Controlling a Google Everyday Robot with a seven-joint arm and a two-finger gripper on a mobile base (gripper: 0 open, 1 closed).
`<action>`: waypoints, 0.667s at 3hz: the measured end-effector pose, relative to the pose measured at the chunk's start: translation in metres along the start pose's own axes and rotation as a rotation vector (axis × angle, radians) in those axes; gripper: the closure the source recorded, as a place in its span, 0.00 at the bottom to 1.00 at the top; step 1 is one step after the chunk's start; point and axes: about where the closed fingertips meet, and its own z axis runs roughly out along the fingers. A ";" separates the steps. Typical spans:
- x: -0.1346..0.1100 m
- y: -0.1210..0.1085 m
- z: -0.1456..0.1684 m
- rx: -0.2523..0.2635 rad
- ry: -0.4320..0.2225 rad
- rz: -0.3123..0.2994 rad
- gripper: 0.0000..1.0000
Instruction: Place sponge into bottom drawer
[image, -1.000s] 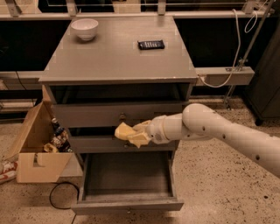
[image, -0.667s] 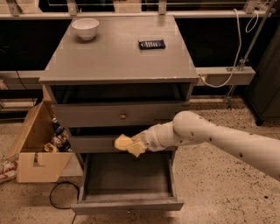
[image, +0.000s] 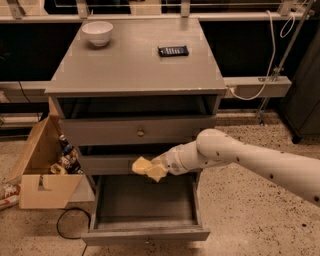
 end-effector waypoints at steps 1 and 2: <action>0.055 -0.017 0.028 0.015 0.084 0.050 1.00; 0.127 -0.050 0.052 0.033 0.138 0.122 1.00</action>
Offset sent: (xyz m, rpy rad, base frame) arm 0.0024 -0.0931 -0.2388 -0.1584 0.2202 -0.1337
